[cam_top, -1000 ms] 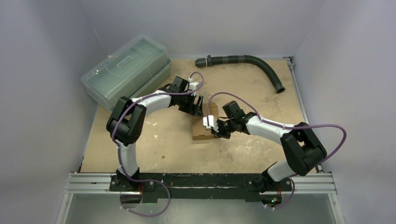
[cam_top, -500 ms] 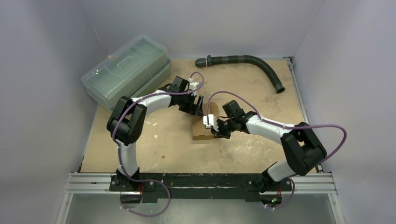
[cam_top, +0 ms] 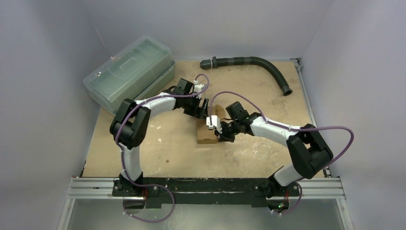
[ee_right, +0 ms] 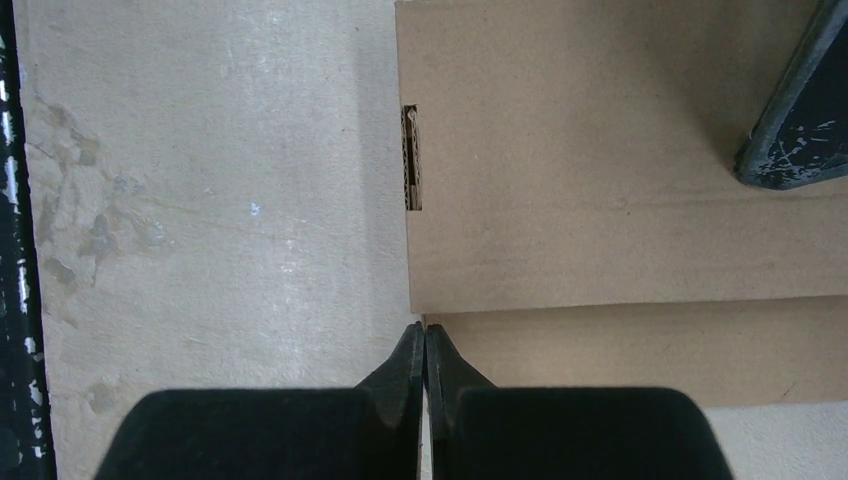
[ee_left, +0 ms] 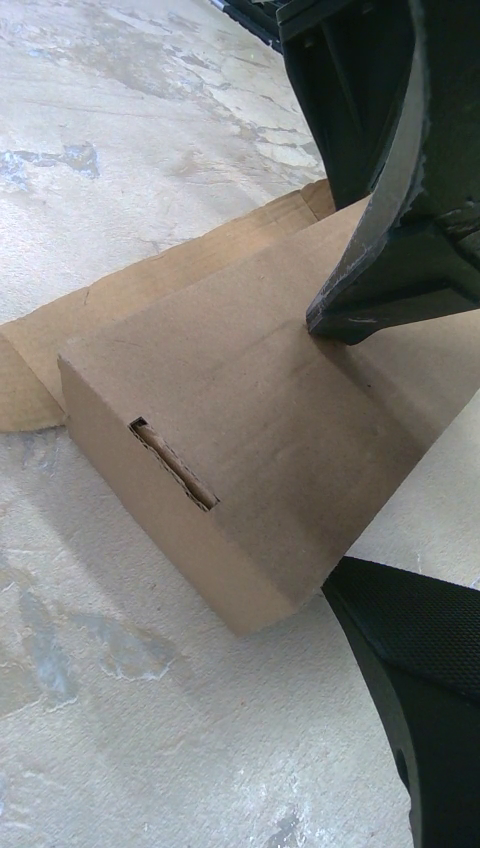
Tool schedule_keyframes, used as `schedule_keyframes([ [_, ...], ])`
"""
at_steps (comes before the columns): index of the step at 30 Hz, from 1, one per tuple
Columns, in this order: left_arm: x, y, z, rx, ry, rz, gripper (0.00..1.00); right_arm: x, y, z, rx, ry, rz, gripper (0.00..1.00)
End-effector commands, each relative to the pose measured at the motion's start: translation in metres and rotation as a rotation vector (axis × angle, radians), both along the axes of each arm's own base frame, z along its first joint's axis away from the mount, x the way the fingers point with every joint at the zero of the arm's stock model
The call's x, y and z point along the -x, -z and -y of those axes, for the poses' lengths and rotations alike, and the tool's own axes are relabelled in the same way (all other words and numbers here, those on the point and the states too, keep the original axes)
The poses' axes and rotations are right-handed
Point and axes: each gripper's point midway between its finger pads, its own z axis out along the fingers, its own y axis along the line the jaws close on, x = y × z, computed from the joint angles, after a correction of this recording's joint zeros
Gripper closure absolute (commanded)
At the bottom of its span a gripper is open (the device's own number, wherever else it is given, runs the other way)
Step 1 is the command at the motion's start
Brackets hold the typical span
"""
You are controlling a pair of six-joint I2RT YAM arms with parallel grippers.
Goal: Fold the paper box
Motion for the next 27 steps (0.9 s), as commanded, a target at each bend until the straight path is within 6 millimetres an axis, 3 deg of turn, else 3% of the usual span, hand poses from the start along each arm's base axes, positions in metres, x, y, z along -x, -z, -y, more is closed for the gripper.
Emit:
schedule_keyframes([
  [1,0.020,0.047,-0.026,-0.155,0.004,-0.088,0.22,-0.016,-0.025,-0.021,-0.074,0.029,0.031,1.00],
  [13,0.021,0.048,-0.025,-0.145,0.003,-0.096,0.22,-0.025,-0.041,-0.036,-0.162,0.137,-0.011,1.00],
  [22,0.021,0.047,-0.024,-0.140,0.006,-0.095,0.22,-0.027,-0.041,-0.041,-0.188,0.181,-0.044,0.98],
  [27,0.021,0.046,-0.024,-0.141,0.006,-0.094,0.22,-0.023,-0.048,-0.043,-0.202,0.146,-0.046,0.86],
])
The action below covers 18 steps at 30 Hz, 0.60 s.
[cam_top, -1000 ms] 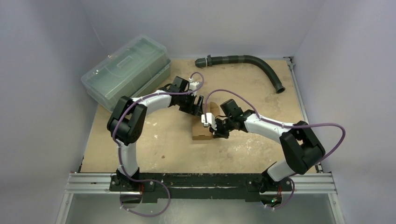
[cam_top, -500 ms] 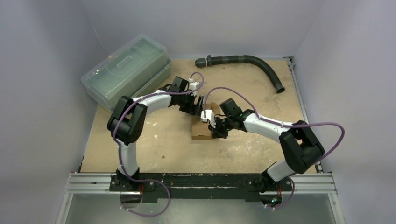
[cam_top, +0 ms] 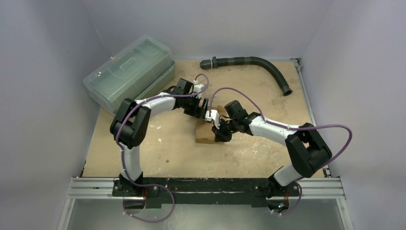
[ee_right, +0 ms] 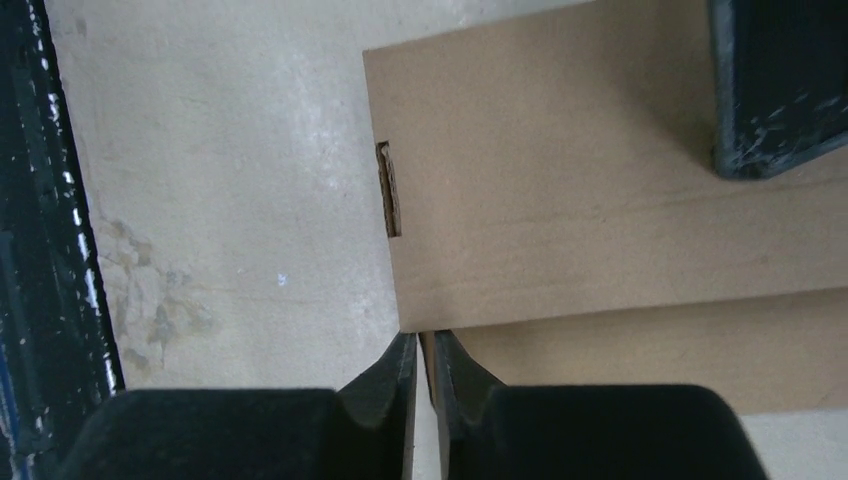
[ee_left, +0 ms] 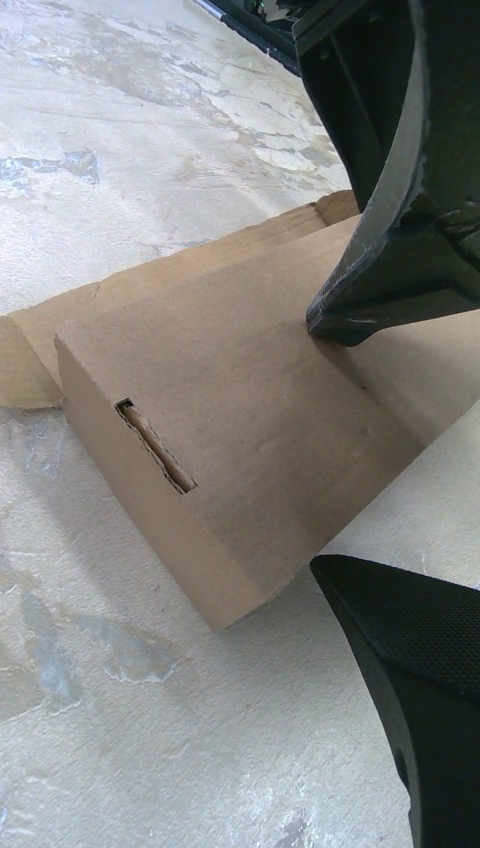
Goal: Fold the paper box
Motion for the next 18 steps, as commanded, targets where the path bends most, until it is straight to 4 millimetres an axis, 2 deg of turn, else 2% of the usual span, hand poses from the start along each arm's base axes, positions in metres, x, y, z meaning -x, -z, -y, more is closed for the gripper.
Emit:
schedule_keyframes([
  [1,0.022,0.045,-0.025,-0.155,0.004,-0.086,0.22,-0.023,-0.045,-0.029,-0.146,-0.052,0.127,0.83],
  [7,0.022,0.045,-0.025,-0.158,0.005,-0.085,0.22,-0.019,-0.051,-0.019,-0.130,-0.111,0.163,0.64],
  [12,0.022,0.045,-0.025,-0.157,0.007,-0.084,0.22,-0.020,-0.049,0.000,-0.086,-0.142,0.191,0.50],
  [18,0.022,0.044,-0.025,-0.155,0.008,-0.084,0.22,-0.009,-0.028,0.013,-0.005,-0.221,0.162,0.46],
])
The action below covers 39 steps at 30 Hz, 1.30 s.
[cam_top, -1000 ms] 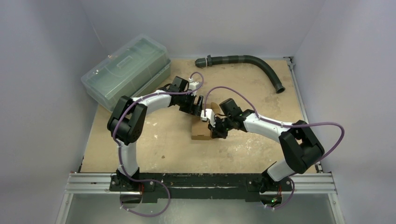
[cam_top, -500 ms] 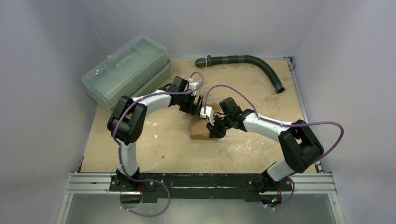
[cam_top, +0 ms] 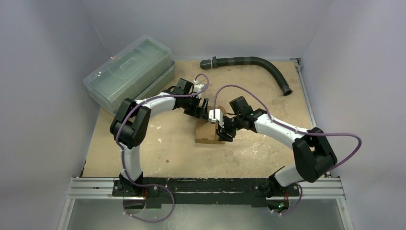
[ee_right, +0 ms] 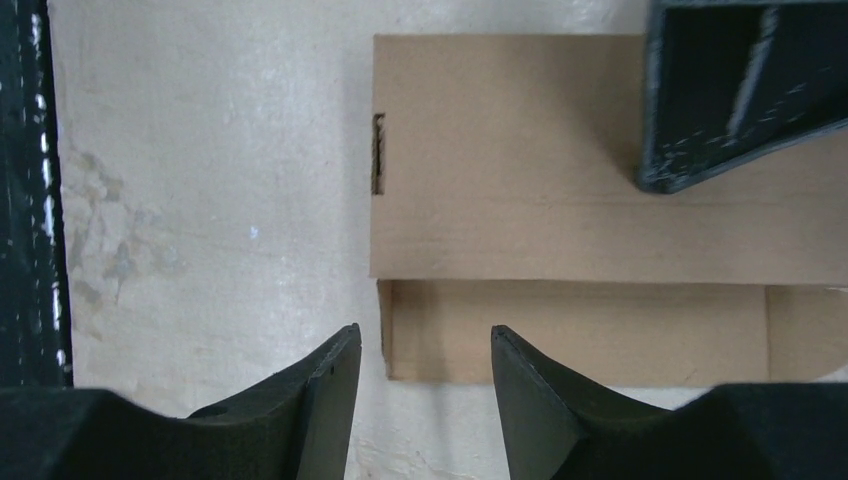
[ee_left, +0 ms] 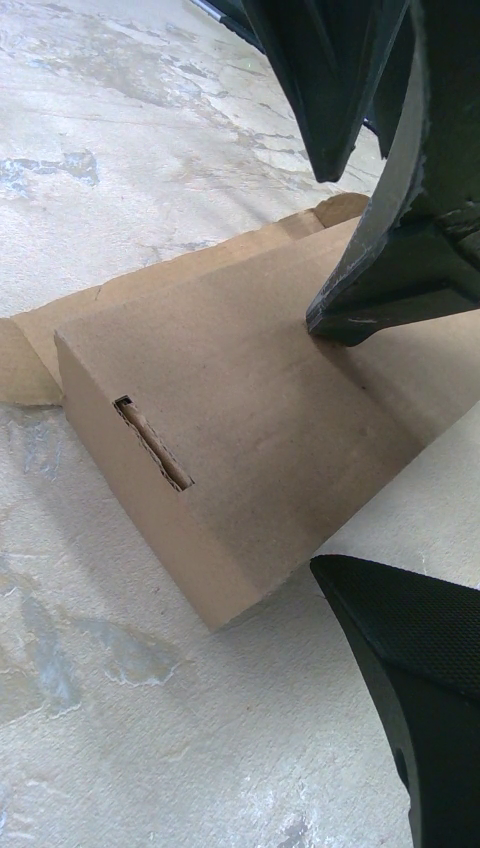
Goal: Fold the paper box
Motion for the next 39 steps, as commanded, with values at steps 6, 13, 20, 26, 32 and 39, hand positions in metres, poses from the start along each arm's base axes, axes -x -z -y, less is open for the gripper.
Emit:
schedule_keyframes([
  [6,0.022,0.043,-0.024,-0.155,0.008,-0.082,0.22,0.007,0.021,0.006,0.100,-0.094,-0.012,0.50],
  [13,0.021,0.043,-0.024,-0.154,0.007,-0.081,0.22,0.003,0.029,0.004,0.125,-0.068,-0.007,0.67],
  [20,0.021,0.041,-0.023,-0.148,0.007,-0.080,0.22,0.005,0.025,-0.003,0.113,-0.078,-0.002,1.00],
  [26,0.023,0.042,-0.022,-0.141,0.011,-0.087,0.22,0.006,0.013,-0.012,0.073,-0.079,-0.010,1.00],
  [32,0.023,0.044,-0.021,-0.136,0.011,-0.093,0.22,0.000,0.007,-0.019,0.055,-0.032,-0.026,1.00],
  [39,0.024,0.045,-0.019,-0.127,0.011,-0.101,0.22,-0.002,0.004,-0.029,0.036,0.002,-0.053,1.00],
])
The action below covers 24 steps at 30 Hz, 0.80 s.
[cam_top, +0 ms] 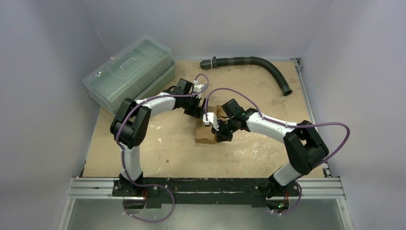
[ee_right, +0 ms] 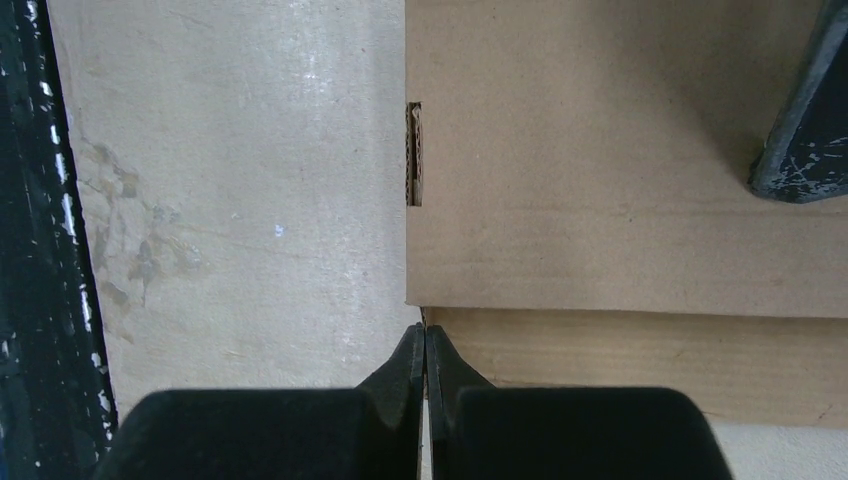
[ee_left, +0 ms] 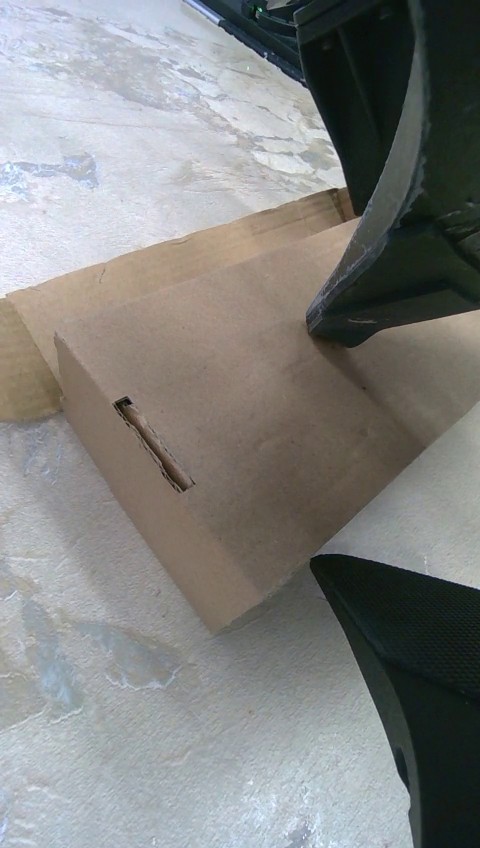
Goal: Fold the paper box
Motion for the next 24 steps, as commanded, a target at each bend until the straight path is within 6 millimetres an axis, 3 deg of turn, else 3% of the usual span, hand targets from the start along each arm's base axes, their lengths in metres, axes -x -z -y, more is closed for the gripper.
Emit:
schedule_keyframes([
  [1,0.023,0.045,-0.021,-0.134,0.007,-0.097,0.22,-0.020,-0.023,-0.026,-0.089,0.024,0.051,1.00],
  [6,0.023,0.045,-0.021,-0.135,0.007,-0.097,0.22,-0.020,-0.028,-0.027,-0.099,0.020,0.054,1.00],
  [12,0.022,0.042,-0.022,-0.140,0.010,-0.083,0.22,-0.011,-0.049,-0.017,-0.131,-0.063,0.092,0.69],
  [16,0.017,0.035,-0.020,-0.128,0.001,-0.058,0.20,-0.009,-0.065,-0.007,-0.180,-0.082,0.095,0.59],
  [19,0.009,0.016,-0.014,-0.087,-0.020,-0.011,0.18,-0.022,-0.084,0.001,-0.249,-0.016,0.096,0.62],
  [24,-0.013,-0.044,-0.013,-0.008,-0.110,0.152,0.15,-0.066,-0.104,0.017,-0.340,0.241,0.160,0.74],
])
